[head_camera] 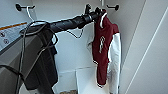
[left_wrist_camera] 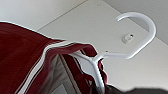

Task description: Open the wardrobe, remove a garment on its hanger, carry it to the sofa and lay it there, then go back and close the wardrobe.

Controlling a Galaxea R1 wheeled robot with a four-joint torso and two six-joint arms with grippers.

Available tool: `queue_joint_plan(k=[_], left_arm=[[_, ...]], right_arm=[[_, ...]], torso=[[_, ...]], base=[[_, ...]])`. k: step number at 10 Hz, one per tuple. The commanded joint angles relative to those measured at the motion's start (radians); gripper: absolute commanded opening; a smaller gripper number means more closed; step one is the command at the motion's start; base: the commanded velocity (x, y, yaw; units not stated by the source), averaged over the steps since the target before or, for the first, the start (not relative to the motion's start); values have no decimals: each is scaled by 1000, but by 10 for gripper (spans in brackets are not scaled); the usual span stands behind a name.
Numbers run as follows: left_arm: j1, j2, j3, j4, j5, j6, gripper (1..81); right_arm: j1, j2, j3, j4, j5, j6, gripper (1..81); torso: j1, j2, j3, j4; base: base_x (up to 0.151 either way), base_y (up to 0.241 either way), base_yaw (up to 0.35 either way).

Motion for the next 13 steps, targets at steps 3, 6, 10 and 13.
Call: queue_joint_plan(k=[3,6,10,13], left_arm=[[-218,-38,54,79,-3,38,10],[-181,-59,175,137,52,39,10],[-143,-111,354,179,61,39,10],[-87,-151,447,197,74,41,10]], right_arm=[[36,3,5,-1,-54,1,811],[36,3,5,-2,-48,0,811],[38,3,5,-5,-31,0,811],[39,3,7,-4,-17,1,811]], torso=[[0,0,0,61],[0,0,0,93],[0,0,0,93],[0,0,0,93]], base=[[0,0,0],[0,0,0],[0,0,0],[0,0,0]])
